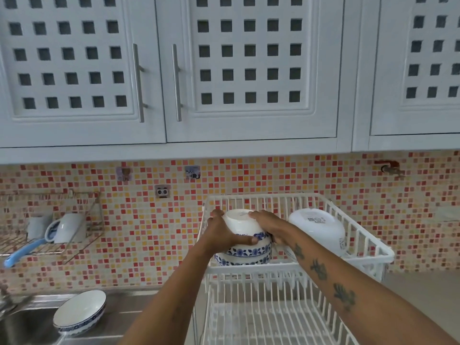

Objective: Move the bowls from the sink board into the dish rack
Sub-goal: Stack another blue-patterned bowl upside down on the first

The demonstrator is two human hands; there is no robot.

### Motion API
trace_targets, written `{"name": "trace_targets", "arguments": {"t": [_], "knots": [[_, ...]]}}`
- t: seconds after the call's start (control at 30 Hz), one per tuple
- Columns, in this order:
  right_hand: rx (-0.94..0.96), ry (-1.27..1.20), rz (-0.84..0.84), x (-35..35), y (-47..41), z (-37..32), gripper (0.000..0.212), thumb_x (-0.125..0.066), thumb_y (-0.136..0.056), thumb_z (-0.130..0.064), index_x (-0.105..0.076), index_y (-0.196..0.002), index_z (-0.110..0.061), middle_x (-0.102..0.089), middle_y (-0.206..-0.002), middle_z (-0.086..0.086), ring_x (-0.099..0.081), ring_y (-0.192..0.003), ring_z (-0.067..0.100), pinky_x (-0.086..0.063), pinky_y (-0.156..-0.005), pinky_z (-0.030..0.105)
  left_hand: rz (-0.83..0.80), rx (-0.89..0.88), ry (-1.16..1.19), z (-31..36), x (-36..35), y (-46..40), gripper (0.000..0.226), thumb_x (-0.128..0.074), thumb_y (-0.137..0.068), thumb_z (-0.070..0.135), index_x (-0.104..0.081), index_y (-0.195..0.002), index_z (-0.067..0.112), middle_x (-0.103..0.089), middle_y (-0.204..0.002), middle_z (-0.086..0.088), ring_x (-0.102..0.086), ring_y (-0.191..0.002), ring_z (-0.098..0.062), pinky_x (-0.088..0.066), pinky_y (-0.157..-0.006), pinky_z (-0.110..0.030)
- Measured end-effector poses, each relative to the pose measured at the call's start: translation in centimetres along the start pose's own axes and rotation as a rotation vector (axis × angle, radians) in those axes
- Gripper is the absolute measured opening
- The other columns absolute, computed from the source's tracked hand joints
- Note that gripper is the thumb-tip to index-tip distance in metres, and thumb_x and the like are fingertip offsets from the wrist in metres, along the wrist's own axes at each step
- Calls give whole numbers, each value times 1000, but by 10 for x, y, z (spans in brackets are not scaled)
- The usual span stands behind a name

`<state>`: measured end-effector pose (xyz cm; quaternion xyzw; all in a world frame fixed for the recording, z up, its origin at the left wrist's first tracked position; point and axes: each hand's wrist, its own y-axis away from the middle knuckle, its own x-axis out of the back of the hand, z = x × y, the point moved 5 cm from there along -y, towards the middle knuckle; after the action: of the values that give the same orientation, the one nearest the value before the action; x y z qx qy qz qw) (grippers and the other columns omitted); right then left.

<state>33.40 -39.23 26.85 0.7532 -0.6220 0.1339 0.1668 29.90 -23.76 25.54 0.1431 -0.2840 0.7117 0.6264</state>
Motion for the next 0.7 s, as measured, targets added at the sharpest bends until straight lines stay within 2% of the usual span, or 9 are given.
{"name": "trace_targets", "arguments": {"t": [0.07,0.13,0.2,0.3,0.47,0.53,0.63,0.7], "knots": [[26,25,-6,-1,2,1,57,-40,-96,-41,-32,-146,-15,-49,-142,14,-57,-113,29,-55,-82,39,-19,26,14,-1,-2,1,129,-94,-40,51,-21,-141,17,-41,-138,-9,-48,-126,-30,-52,-100,-45],[72,100,-14,-2,2,1,60,-37,-95,-45,-26,-150,-20,-38,-152,12,-50,-126,30,-49,-100,46,-51,57,31,-4,-4,3,132,-95,-40,47,-17,-143,18,-39,-139,-8,-45,-128,-30,-53,-99,-44],[127,176,-15,-4,6,-2,55,-32,-98,-43,-26,-149,-25,-31,-156,9,-44,-131,29,-43,-105,44,-76,73,44,-6,-5,4,140,-93,-30,50,-14,-142,23,-39,-139,-8,-45,-130,-30,-55,-97,-45],[155,182,7,-6,13,-5,49,-29,-100,-39,-29,-148,-26,-30,-156,9,-44,-129,27,-43,-102,38,-86,81,78,-9,-6,2,144,-90,-26,58,-13,-143,26,-38,-140,-7,-45,-131,-29,-53,-99,-45],[176,72,4,-5,16,-7,46,-33,-101,-39,-40,-144,-24,-42,-149,8,-50,-124,26,-44,-97,35,-67,207,353,-7,-6,-2,147,-72,-27,88,-12,-150,32,-32,-152,-12,-47,-132,-35,-50,-102,-50],[173,78,26,-5,12,-6,46,-35,-100,-36,-39,-144,-24,-42,-150,9,-52,-122,26,-46,-92,34,-68,231,359,-7,-5,-2,136,-69,-39,84,-16,-151,27,-38,-149,-14,-52,-127,-35,-52,-99,-49],[172,75,34,-6,6,-2,43,-34,-101,-28,-40,-143,-21,-46,-146,11,-54,-111,25,-46,-90,34,-71,243,333,-6,-8,1,107,-68,-63,64,-21,-149,21,-42,-144,-16,-56,-122,-36,-56,-92,-50],[170,110,58,-7,2,-1,43,-32,-101,-28,-42,-142,-21,-47,-144,11,-54,-112,25,-46,-94,36,-76,245,304,-4,-6,4,99,-67,-68,63,-22,-147,22,-40,-145,-17,-54,-124,-38,-55,-94,-50]]}}
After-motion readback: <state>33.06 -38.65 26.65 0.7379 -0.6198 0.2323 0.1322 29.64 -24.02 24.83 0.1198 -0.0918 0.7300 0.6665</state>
